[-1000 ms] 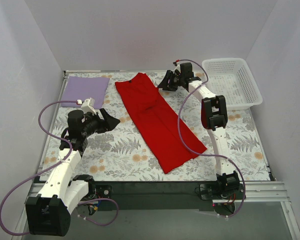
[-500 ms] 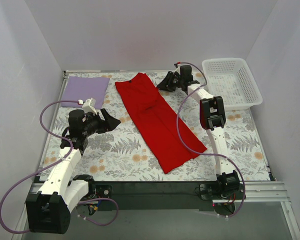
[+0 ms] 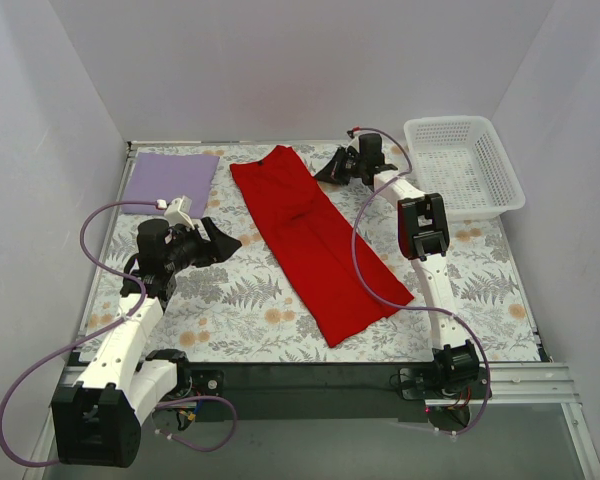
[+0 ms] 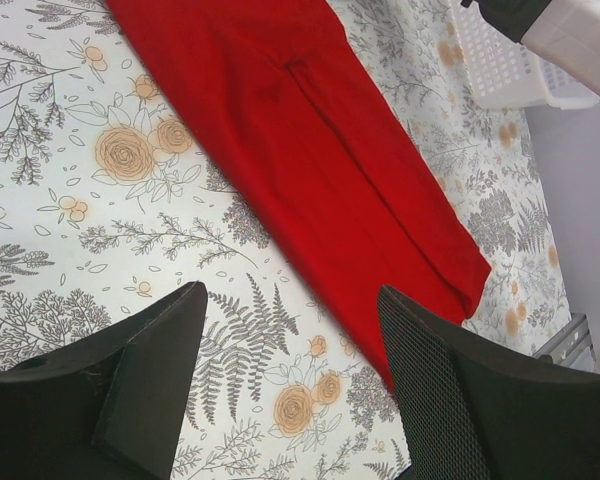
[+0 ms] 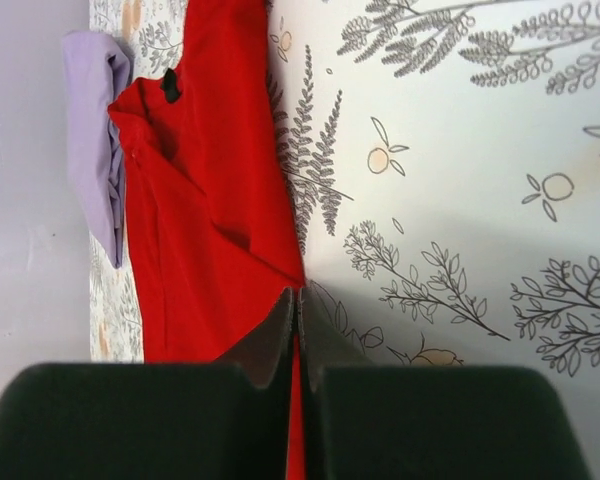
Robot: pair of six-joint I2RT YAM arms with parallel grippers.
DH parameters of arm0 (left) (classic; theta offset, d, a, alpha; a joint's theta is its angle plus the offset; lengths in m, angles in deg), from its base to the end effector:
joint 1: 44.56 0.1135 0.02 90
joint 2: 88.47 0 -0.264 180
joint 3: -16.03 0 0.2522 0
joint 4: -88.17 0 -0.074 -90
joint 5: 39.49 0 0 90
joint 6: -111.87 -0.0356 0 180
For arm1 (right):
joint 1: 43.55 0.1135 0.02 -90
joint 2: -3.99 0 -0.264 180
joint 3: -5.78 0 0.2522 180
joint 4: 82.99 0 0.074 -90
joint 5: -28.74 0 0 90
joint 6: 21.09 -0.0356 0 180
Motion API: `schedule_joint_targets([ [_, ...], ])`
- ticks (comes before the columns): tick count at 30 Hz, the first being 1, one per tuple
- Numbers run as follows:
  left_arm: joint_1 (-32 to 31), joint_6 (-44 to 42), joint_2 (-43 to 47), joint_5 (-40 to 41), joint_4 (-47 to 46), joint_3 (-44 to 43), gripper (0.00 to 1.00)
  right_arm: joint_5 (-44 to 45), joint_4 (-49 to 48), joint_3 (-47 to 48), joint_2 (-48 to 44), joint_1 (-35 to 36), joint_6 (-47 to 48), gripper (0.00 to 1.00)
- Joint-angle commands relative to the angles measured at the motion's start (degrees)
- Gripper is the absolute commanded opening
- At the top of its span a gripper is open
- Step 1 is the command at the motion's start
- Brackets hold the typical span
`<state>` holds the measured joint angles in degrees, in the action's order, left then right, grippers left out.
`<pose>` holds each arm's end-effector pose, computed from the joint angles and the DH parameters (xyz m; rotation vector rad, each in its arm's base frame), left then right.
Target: Fold and stack the t-shirts
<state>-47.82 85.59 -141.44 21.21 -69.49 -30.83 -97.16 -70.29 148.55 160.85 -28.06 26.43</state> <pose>0.2028 -0.0290 0.2474 -0.8170 2.0868 -1.2104 0.5718 0.1801 0.1095 0.0846 2.1817 1.2452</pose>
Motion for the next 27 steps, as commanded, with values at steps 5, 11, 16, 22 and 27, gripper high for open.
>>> schedule_joint_targets([
  [5, 0.1, -0.27, -0.55, -2.08, -0.58, -0.82, 0.68, -1.45, -2.28, 5.99, -3.13, -0.55, 3.8, 0.01],
  [11, 0.1, -0.09, -0.56, -2.43, -0.76, -0.82, 0.68, -2.42, -2.28, 5.38, -4.98, 0.33, 5.83, 0.01],
  [16, 0.1, -0.18, -0.56, -2.52, -0.76, -0.74, 0.68, -3.39, -1.84, 1.95, -7.09, 2.44, 9.77, 0.01],
  [22, 0.1, -0.27, -0.64, -2.87, -0.76, -0.91, 0.68, -1.9, 0.97, -1.48, -10.86, 5.69, 15.84, 0.01],
  [27, 0.1, -0.27, -0.38, -3.22, -0.76, -0.82, 0.68, 0.82, 3.78, -5.34, -14.29, 9.2, 21.28, 0.01],
])
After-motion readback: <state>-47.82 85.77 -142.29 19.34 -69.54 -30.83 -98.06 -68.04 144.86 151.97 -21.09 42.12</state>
